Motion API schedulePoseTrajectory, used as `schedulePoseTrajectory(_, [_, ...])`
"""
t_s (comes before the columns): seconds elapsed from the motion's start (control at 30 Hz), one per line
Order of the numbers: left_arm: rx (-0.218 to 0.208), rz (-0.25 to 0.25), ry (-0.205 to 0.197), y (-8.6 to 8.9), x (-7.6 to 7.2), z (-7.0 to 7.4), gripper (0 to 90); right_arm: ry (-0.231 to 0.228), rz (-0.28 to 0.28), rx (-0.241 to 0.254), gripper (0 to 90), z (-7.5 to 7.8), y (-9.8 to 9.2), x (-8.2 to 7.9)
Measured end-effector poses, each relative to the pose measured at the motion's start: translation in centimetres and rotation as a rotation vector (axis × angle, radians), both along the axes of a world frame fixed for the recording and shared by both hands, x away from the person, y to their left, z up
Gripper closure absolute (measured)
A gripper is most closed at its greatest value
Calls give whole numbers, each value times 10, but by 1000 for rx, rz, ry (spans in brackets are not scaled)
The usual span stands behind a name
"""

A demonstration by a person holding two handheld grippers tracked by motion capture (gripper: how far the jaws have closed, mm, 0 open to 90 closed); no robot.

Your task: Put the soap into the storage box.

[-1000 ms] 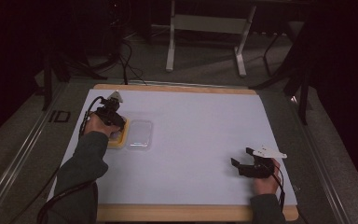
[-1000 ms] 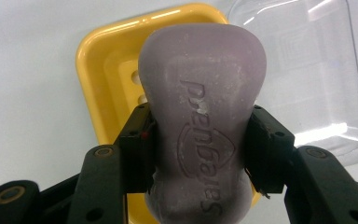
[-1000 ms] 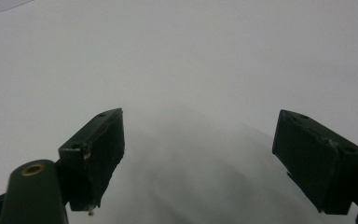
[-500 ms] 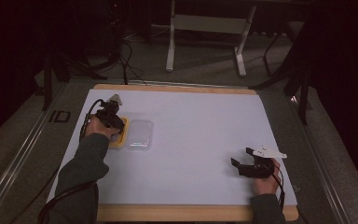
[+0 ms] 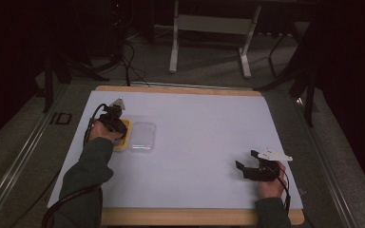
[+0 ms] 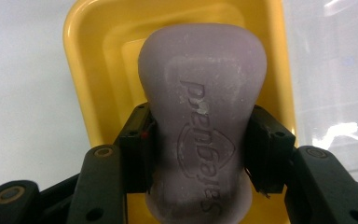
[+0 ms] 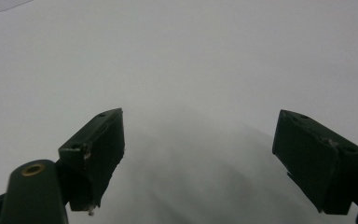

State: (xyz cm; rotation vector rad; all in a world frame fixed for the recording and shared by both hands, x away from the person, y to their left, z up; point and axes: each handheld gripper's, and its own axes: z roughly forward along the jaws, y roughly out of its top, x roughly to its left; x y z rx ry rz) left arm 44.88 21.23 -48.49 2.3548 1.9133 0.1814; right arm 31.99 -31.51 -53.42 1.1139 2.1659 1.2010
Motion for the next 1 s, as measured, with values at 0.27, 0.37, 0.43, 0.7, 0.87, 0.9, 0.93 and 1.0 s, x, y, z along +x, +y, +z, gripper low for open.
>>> schedulePoseTrajectory(0.27, [21, -1, -2, -2, 0, -3, 499, -1, 0, -1, 164, 0, 0, 0])
schedulePoseTrajectory(0.37, [14, -1, 0, -2, 0, -4, 498, -1, 0, -1, 164, 0, 0, 0])
schedulePoseTrajectory(0.43, [8, 1, -2, -2, 0, -4, 494, -1, 0, -1, 164, 0, 0, 0])
schedulePoseTrajectory(0.7, [-52, 5, -18, 5, -2, 2, 444, -1, 1, -2, 164, 0, 0, 0])
schedulePoseTrajectory(0.87, [-78, -24, -56, 7, -8, 14, 416, -2, 1, -4, 164, 0, 0, 0])
schedulePoseTrajectory(0.9, [-82, -31, -66, 7, -10, 16, 410, -2, 1, -4, 164, 0, 0, 0])
schedulePoseTrajectory(0.93, [-81, -38, -77, 8, -11, 18, 409, -3, 1, -4, 164, 0, 0, 0])
schedulePoseTrajectory(1.0, [-86, -58, -96, 8, -14, 21, 396, -3, 0, -4, 164, 0, 0, 0])
